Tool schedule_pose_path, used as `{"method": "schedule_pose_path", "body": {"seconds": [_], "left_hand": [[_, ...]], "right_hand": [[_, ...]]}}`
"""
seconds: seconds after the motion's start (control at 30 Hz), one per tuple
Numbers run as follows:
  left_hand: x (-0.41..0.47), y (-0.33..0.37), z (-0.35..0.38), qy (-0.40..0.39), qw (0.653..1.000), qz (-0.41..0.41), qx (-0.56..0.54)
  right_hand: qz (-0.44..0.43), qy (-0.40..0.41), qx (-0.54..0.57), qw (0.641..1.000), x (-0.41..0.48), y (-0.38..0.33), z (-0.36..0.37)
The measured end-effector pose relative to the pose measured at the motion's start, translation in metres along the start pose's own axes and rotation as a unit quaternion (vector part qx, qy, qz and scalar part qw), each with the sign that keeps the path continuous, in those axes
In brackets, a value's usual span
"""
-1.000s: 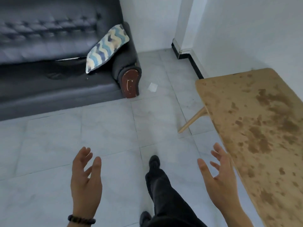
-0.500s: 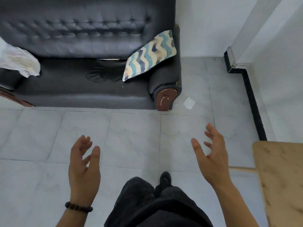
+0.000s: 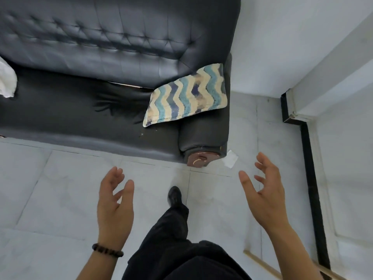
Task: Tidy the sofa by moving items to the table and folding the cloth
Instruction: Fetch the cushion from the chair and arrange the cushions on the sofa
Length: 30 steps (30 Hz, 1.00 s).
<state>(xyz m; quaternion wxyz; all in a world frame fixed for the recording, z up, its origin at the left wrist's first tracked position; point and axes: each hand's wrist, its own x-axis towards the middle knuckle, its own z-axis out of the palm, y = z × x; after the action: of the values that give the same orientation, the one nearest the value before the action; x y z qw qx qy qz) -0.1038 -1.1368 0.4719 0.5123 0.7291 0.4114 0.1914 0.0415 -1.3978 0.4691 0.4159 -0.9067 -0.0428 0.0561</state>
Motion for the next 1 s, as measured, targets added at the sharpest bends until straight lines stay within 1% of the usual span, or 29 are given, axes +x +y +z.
{"method": "schedule_pose_path", "body": {"seconds": [0.13,0.3,0.5,0.6,0.77,0.83,0.9,0.93,1.0], "left_hand": [[0.092,0.048,0.042,-0.036,0.998,0.056,0.016],[0.181,0.086,0.090,-0.054,0.996,0.073,0.020],[0.255,0.090,0.157,-0.066,0.997,0.031,0.041],[0.285,0.090,0.184,-0.072,0.996,0.012,0.047],[0.344,0.061,0.227,-0.091,0.993,-0.024,0.078],[0.377,0.028,0.250,-0.106,0.988,-0.045,0.104],[0.413,-0.010,0.274,-0.139,0.978,-0.060,0.145],[0.430,-0.028,0.286,-0.161,0.971,-0.063,0.167],[0.463,-0.062,0.313,-0.181,0.961,-0.067,0.199]], "right_hand": [[0.002,0.022,0.008,1.000,0.084,-0.027,0.007],[0.024,0.032,0.019,0.999,0.166,-0.041,0.027],[0.066,-0.030,0.041,0.997,0.260,-0.028,0.072],[0.066,-0.056,0.033,0.996,0.302,-0.028,0.095],[0.056,-0.091,-0.004,0.994,0.372,-0.020,0.143],[0.045,-0.103,-0.051,0.992,0.400,-0.011,0.172],[0.038,-0.117,-0.108,0.987,0.428,0.000,0.205],[0.035,-0.119,-0.133,0.983,0.442,0.006,0.222],[0.023,-0.105,-0.181,0.978,0.469,0.017,0.257]]}}
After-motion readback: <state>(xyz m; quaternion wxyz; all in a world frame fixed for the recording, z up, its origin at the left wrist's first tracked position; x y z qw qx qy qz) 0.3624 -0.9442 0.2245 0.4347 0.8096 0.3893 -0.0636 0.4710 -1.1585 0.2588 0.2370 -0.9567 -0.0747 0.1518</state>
